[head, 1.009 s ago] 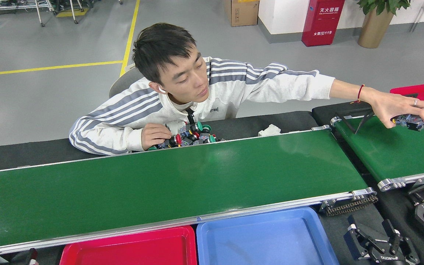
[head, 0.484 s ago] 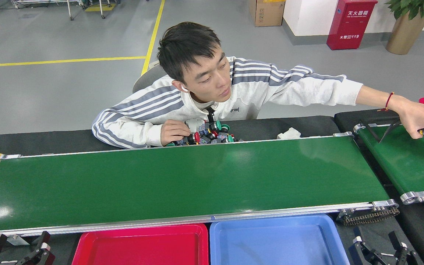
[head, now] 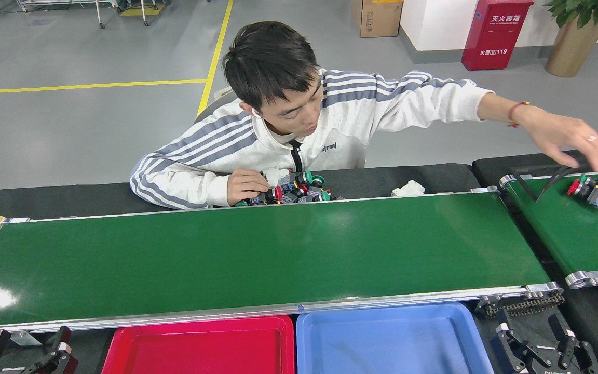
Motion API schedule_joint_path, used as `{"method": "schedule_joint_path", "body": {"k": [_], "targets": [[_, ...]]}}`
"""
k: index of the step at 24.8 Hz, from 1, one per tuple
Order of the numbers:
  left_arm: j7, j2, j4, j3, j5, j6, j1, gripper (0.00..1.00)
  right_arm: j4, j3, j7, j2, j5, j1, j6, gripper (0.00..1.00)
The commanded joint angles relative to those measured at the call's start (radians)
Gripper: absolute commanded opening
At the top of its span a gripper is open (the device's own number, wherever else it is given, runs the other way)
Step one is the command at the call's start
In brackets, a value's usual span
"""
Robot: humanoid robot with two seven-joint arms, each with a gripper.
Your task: Pick switch part from conveyor to tray
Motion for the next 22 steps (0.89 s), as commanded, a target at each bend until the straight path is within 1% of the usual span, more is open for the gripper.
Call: {"method": "schedule_joint_path", "body": {"k": [1, 4, 7, 9, 11, 15, 22], "targets": [[0.003, 0.013, -0.011, 0.006, 0.002, 0.005, -0.005, 1.0, -0.006, -0.005, 0.005, -0.01, 0.001, -0.01, -0.002, 1.0], [-0.005, 0.013, -0.01, 0.011, 0.0, 0.008, -0.005, 1.0, -0.004, -0.005, 0.005, -0.013, 0.001, -0.023, -0.005, 1.0], [-0.008, 0.017, -0.005, 0.017, 0.0, 0.007, -0.007, 1.0, 0.014, -0.005, 0.013, -0.013, 0.001, -0.075, -0.005, 1.0], [-0.008, 0.023, -0.001, 0.016, -0.004, 0.004, -0.01, 1.0, 0.016, -0.005, 0.022, -0.011, 0.001, -0.095, -0.005, 1.0], [-0.01, 0.023, -0.001, 0.017, -0.006, 0.002, -0.014, 1.0, 0.016, -0.005, 0.022, -0.013, 0.001, -0.096, -0.007, 1.0], [-0.01, 0.023, 0.001, 0.016, -0.009, -0.001, -0.037, 1.0, 0.016, -0.005, 0.026, -0.038, 0.001, -0.098, -0.005, 1.0], [-0.01, 0.029, 0.001, 0.003, -0.01, -0.006, -0.076, 1.0, 0.016, -0.005, 0.039, -0.036, 0.001, -0.102, -0.002, 1.0]]}}
